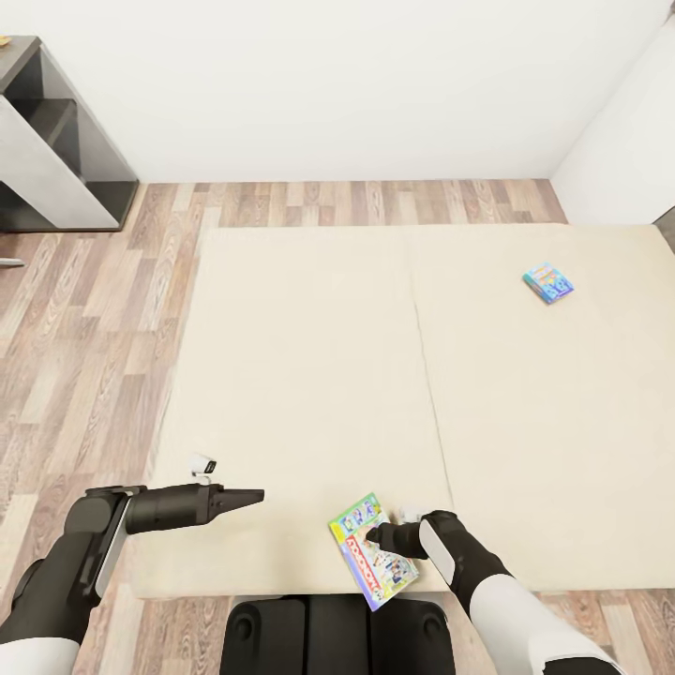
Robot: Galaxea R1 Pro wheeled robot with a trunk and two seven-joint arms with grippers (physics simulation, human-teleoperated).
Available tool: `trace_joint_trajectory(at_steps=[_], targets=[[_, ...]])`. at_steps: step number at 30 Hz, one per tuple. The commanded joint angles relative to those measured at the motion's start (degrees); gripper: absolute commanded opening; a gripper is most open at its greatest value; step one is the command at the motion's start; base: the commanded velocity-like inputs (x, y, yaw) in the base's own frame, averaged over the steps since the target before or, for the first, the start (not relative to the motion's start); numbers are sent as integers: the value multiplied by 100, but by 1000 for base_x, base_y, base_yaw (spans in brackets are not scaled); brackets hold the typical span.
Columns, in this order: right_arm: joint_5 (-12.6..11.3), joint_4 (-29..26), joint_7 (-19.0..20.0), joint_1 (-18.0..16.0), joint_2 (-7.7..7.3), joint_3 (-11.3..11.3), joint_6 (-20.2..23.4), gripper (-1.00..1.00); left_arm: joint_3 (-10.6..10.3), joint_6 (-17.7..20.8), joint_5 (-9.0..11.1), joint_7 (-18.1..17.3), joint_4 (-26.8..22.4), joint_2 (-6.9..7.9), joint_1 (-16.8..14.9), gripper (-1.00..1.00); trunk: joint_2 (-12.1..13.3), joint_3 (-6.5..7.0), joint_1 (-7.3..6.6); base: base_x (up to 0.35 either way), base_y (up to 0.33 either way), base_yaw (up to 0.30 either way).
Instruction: Put all the toys in the child's room - the three board games (two on the bed and one on the table), the two jigsaw puzzles on the table, and the tennis ball on the table - inside the toy box on the table in the child's room.
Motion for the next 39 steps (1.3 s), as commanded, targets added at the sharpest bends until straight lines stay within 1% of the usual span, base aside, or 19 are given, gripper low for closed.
trace_joint_trajectory(at_steps=[1, 19, 39], targets=[[-17, -8, -2, -1, 0, 18, 25, 100, -1, 61, -9, -25, -2, 1, -1, 100, -8, -6, 3, 0, 83, 0], [-17, -8, -2, -1, 2, 17, 25, 100, -1, 61, -12, -25, -2, 2, 1, 100, -8, -6, 3, 0, 30, 0], [-19, -8, -2, -1, -8, 15, 25, 100, -2, 61, -12, -25, -2, 0, 0, 100, -8, -6, 3, 0, 69, 0]])
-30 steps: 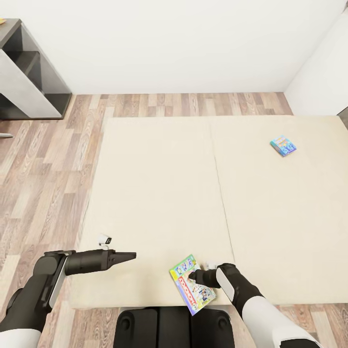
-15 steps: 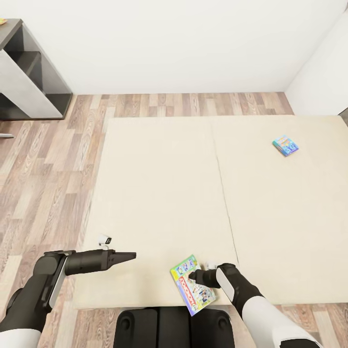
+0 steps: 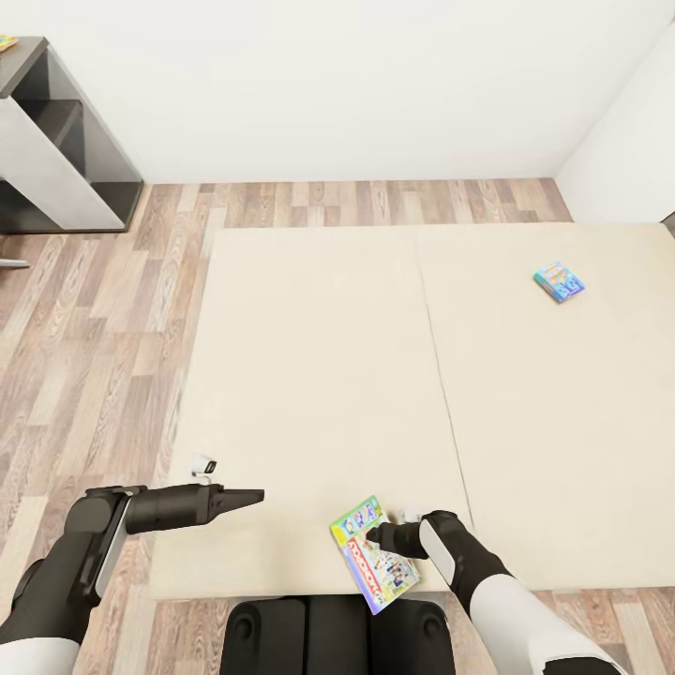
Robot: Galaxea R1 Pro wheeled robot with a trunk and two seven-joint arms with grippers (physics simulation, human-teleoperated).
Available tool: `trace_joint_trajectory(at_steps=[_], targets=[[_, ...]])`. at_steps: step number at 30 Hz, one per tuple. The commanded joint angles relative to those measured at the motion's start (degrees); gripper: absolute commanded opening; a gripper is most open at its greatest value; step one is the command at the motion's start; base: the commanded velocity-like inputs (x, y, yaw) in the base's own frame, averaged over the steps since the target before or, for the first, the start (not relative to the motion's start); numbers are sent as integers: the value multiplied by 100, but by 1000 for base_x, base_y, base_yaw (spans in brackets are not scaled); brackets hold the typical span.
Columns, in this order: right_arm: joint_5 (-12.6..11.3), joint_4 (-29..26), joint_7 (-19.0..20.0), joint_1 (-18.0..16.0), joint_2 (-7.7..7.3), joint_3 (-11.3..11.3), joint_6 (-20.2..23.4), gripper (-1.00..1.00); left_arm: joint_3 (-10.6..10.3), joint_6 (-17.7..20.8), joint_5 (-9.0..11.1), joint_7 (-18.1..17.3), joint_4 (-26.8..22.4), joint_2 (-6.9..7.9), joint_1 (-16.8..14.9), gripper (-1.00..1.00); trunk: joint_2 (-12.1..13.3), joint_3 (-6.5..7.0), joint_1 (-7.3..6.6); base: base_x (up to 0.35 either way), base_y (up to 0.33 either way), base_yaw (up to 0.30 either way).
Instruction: Put all the toys in the child's room - the three board games (two on the bed and one on the table), the two jigsaw puzzles on the table, and the tennis ball on the table - inside the toy box on the table in the child's room.
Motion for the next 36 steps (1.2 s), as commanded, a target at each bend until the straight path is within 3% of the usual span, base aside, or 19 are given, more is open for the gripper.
trace_joint_trajectory(at_steps=[1, 36], targets=[[-18, -8, -2, -1, -8, 21, 25, 100, 1, 61, -9, -25, -2, 3, -2, 100, -8, -6, 3, 0, 9, 0], [-50, -17, 12, -5, -67, 3, 61, 100, -2, 60, -11, -25, -2, 3, -3, 100, -8, -6, 3, 0, 1, 0]])
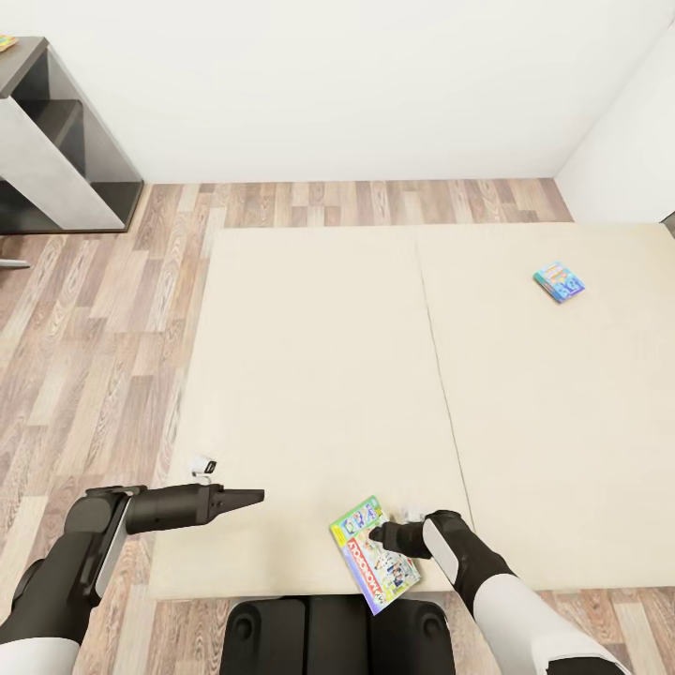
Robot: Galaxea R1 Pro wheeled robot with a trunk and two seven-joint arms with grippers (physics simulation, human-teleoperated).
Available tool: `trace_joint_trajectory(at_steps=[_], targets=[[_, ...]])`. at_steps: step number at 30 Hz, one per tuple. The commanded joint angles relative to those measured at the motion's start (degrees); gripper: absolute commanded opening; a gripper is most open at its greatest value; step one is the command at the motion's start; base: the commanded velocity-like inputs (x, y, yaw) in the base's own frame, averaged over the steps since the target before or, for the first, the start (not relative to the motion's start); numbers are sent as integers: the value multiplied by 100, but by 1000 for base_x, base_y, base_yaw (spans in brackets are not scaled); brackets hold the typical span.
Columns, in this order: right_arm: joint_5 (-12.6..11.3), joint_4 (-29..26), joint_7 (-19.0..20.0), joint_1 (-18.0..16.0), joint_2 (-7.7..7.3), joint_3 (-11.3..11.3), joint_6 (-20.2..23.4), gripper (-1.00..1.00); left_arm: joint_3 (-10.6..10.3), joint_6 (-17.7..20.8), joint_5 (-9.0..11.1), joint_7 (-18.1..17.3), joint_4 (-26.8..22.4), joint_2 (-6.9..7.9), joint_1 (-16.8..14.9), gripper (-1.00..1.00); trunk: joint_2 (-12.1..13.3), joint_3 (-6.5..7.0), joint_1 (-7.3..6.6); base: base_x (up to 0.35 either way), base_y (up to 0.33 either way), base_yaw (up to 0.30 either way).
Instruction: Put all the toys in the child's room - the three board games (two on the bed and one on the table), the two jigsaw puzzles on the table, and the tennis ball on the table - inside the toy box on the table in the child's room.
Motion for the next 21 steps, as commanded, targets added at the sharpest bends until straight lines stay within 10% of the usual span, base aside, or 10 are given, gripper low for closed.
trace_joint_trajectory(at_steps=[1, 21], targets=[[-15, -8, -1, -2, -2, 17, 26, 100, 1, 61, -11, -25, -2, 1, -1, 100, -8, -6, 3, 0, 0, 0], [-94, -695, -5, 53, -31, -23, 635, 100, 5, 53, -14, -25, 12, 5, -1, 100, -8, -6, 3, 0, 0, 0]])
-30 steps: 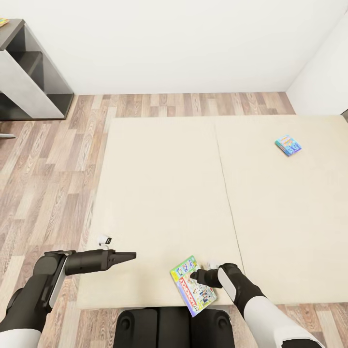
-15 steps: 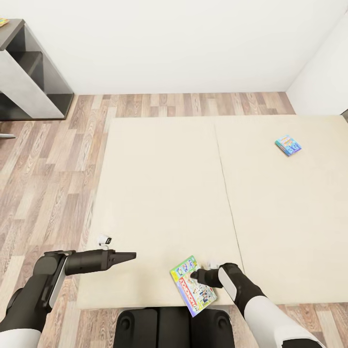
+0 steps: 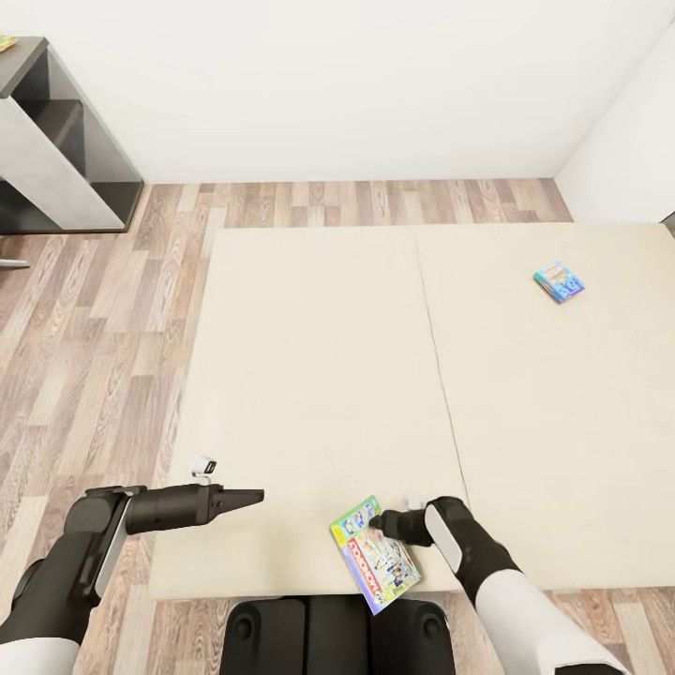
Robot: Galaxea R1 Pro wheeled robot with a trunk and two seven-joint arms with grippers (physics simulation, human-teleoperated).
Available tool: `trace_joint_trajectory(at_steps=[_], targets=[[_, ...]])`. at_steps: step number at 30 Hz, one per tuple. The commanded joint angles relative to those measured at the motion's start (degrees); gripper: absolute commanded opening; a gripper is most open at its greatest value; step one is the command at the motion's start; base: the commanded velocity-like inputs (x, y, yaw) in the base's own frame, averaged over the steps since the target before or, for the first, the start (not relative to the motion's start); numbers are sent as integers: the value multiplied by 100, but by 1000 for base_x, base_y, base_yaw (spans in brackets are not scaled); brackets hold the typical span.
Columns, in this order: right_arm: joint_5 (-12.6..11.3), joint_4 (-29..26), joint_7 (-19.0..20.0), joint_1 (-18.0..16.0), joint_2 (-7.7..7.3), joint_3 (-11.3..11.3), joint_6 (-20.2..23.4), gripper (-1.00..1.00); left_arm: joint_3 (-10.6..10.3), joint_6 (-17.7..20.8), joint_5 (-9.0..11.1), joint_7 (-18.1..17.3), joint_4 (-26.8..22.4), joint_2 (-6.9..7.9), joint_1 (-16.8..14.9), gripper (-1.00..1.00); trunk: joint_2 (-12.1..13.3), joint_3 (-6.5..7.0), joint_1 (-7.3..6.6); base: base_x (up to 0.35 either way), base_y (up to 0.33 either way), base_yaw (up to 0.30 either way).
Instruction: Put all the toys in the child's room - the three board games (two on the bed and one on the table), the two jigsaw puzzles on the table, and the tennis ball on the table - inside the toy box on the table in the child's room.
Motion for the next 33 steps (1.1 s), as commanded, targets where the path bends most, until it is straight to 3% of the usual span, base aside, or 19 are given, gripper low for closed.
trace_joint_trajectory(at_steps=[1, 9, 20, 27, 33], targets=[[24, -55, 19, 6, 0, 5, 67, 100, 0, 61, -10, -26, -1, 2, -2, 100, -8, -6, 3, 0, 0, 0], [20, -508, 19, 43, 0, 5, 407, 100, 5, 60, -10, -26, 1, 3, -2, 100, -8, -6, 3, 0, 0, 0], [-29, -558, 35, 55, -3, -39, 478, 100, 2, 56, -10, -26, 7, -1, 0, 100, -8, -6, 3, 0, 0, 0], [-247, -565, 138, 62, -7, -456, 520, 100, -1, 52, -10, -26, 10, 0, -2, 100, -8, -6, 3, 0, 0, 0], [-288, -562, 315, 55, -176, -680, 523, 100, -12, 52, -10, -26, 10, -8, -2, 100, -8, -6, 3, 0, 0, 0]])
